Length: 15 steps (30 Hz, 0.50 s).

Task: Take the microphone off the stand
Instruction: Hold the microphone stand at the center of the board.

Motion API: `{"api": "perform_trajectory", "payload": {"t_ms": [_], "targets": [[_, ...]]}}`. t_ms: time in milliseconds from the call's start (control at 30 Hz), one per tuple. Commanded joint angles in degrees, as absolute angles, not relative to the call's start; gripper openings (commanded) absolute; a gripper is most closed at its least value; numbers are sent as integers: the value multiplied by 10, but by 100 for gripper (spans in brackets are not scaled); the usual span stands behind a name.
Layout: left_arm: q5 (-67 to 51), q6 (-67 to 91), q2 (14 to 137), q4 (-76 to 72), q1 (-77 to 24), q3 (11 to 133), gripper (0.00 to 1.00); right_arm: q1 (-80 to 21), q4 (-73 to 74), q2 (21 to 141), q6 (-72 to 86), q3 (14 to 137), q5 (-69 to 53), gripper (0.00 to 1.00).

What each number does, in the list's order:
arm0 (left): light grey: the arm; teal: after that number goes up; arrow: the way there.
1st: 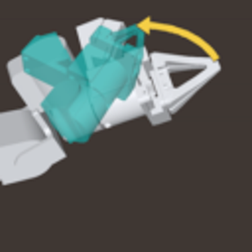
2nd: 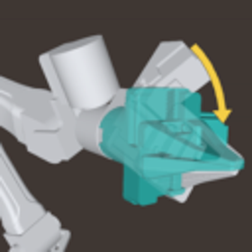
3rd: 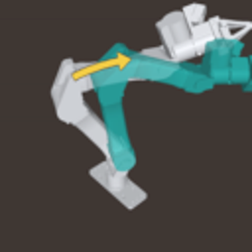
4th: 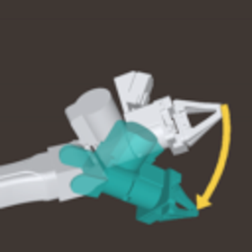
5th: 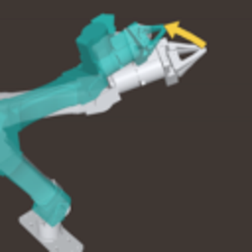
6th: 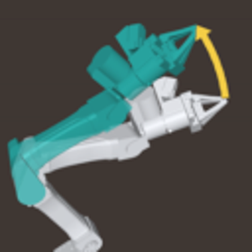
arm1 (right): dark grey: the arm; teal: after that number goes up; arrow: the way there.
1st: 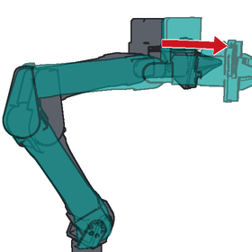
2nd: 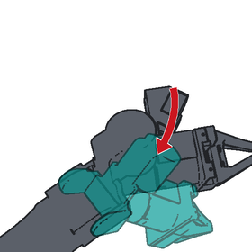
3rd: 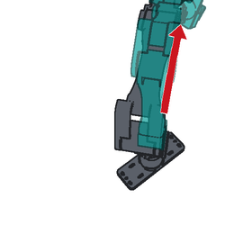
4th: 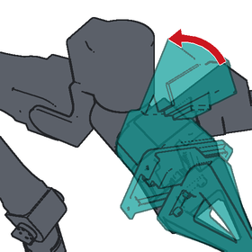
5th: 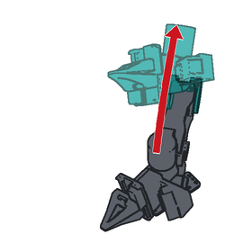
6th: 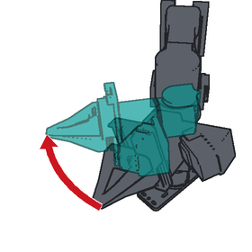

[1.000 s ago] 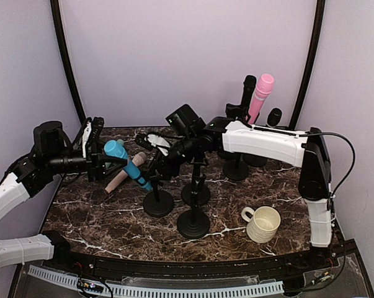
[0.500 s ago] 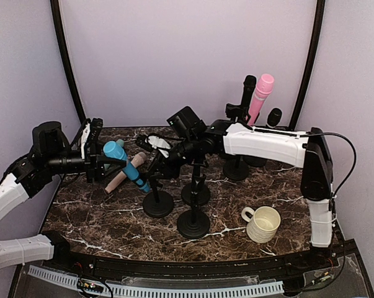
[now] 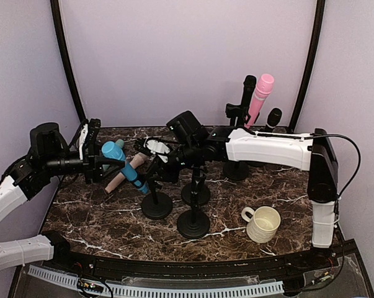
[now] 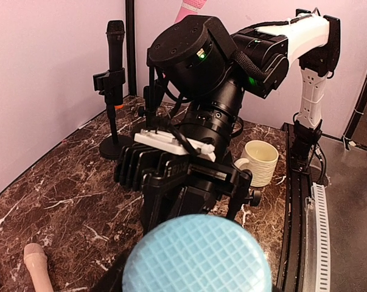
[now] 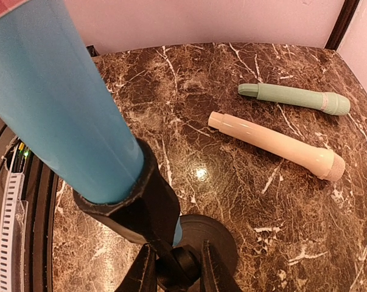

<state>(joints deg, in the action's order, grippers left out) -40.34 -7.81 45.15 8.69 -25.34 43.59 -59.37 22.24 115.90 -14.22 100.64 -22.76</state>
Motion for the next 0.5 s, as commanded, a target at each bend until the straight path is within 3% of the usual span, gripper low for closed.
{"api": "perform_trajectory", "payload": {"t_ms": [0, 467], "targets": [[-419, -64, 435, 35, -249, 439, 0, -620, 237, 1153, -137, 970, -241, 0], [-434, -64, 419, 39, -232, 449, 0, -619, 245, 1148, -148, 947, -221, 0]]}}
